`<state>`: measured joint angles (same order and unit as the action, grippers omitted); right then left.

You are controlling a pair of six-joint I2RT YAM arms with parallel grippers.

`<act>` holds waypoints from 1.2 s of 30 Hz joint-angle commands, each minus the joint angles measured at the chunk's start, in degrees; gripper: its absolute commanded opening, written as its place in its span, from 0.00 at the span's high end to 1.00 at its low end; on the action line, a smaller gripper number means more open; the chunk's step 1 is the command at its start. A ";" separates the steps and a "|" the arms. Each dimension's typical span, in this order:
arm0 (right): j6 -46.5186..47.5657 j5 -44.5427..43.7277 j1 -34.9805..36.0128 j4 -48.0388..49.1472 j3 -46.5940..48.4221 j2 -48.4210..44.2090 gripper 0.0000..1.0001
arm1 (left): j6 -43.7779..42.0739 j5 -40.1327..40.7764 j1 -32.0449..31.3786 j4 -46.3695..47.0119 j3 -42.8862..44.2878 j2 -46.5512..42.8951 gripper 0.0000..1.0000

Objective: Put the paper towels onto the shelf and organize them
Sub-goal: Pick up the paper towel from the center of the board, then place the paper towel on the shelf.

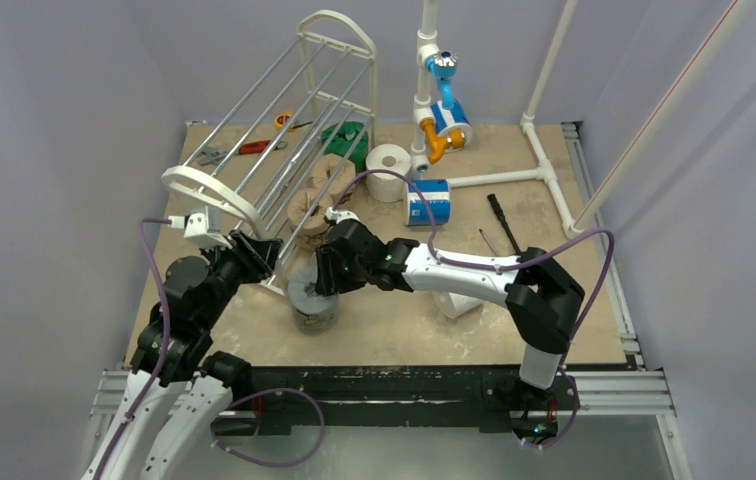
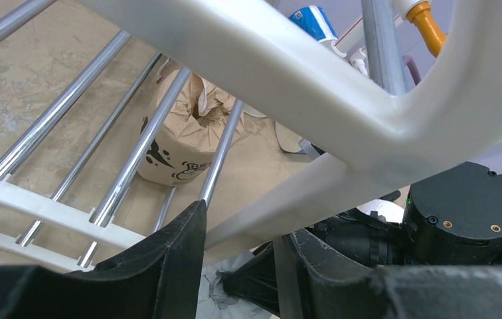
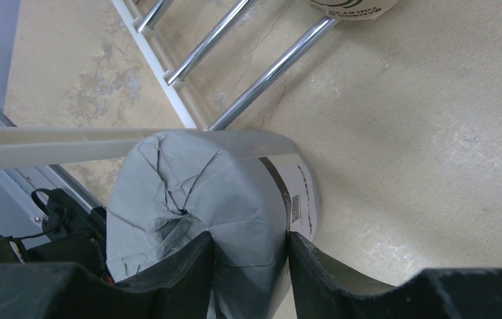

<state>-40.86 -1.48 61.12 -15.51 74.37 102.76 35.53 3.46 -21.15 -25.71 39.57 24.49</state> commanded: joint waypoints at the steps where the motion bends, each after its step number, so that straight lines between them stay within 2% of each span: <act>1: 0.15 0.23 0.21 -0.75 2.08 -1.49 0.59 | 5.62 -1.67 -0.67 -4.07 -0.70 0.39 0.68; 6: 2.14 -4.66 -0.46 -2.92 3.68 -4.04 0.61 | 4.79 -0.90 -0.60 -4.76 0.04 0.11 0.66; 14: 1.40 -5.67 -4.50 -3.91 5.97 -4.74 0.62 | 4.47 -0.61 -0.65 -5.37 0.09 -0.35 0.66; 26: -6.24 -3.26 -6.28 0.97 8.83 -2.52 0.63 | 4.15 -0.65 -0.60 -5.89 0.37 -1.19 0.65; 36: -12.57 -3.40 -6.28 5.94 6.30 -3.28 0.64 | 4.11 -0.87 -0.65 -6.08 0.33 -1.76 0.65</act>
<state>-48.66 -4.95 54.74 -15.22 79.99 101.95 35.38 3.92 -21.41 -27.07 39.62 23.07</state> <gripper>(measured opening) 0.368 0.381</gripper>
